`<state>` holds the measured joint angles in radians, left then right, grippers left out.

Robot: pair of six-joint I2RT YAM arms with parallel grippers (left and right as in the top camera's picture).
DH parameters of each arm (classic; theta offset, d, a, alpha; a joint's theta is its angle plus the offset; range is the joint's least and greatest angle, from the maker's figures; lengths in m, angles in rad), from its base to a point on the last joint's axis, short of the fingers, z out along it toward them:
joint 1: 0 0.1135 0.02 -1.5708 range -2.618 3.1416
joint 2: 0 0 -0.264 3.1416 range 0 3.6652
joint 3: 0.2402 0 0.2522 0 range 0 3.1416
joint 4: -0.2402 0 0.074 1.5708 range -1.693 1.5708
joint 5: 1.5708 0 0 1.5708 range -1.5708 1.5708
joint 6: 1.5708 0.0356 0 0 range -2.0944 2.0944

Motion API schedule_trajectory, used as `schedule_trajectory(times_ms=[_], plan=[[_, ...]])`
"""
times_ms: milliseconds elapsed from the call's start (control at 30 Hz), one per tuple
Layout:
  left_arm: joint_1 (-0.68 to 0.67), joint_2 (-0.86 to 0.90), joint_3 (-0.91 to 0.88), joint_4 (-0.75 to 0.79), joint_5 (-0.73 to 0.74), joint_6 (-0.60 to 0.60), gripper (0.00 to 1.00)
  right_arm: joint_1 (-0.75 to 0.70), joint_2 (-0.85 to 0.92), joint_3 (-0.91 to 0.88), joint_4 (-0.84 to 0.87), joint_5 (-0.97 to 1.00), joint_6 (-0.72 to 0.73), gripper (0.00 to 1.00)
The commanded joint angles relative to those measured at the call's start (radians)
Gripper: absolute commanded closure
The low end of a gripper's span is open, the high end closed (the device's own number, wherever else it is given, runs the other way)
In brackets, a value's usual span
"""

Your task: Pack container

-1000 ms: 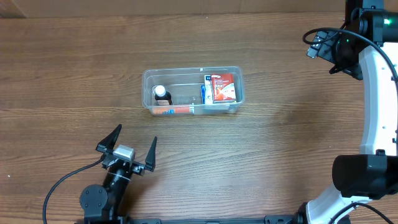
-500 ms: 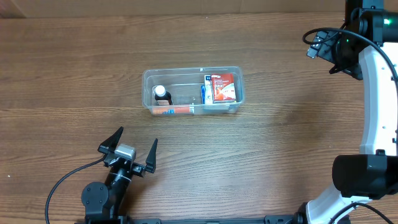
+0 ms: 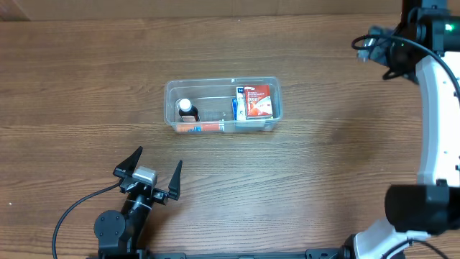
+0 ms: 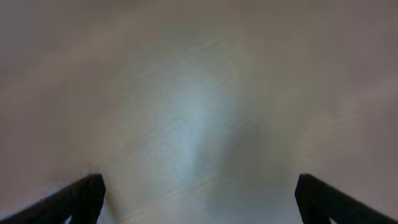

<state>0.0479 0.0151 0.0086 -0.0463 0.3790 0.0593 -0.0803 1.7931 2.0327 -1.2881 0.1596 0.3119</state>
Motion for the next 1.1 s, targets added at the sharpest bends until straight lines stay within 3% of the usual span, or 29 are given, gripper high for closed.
schedule_trajectory(times_ms=[0,167,300,667,1067], plan=[[0.004,-0.011,-0.004,0.002,0.010,0.005,0.00,0.037,-0.225,-0.152,0.212,-0.026,-0.008,0.00],[0.004,-0.011,-0.004,0.002,0.010,0.005,0.00,0.089,-0.584,-0.655,0.776,-0.040,-0.008,0.00],[0.004,-0.011,-0.004,0.002,0.010,0.005,0.00,0.100,-0.917,-1.078,1.088,-0.115,-0.010,0.00],[0.004,-0.011,-0.004,0.002,0.010,0.005,0.00,0.100,-1.615,-1.836,1.347,-0.248,-0.012,0.00],[0.004,-0.011,-0.004,0.002,0.010,0.005,0.00,0.109,-1.790,-2.025,1.288,-0.240,-0.021,0.00]])
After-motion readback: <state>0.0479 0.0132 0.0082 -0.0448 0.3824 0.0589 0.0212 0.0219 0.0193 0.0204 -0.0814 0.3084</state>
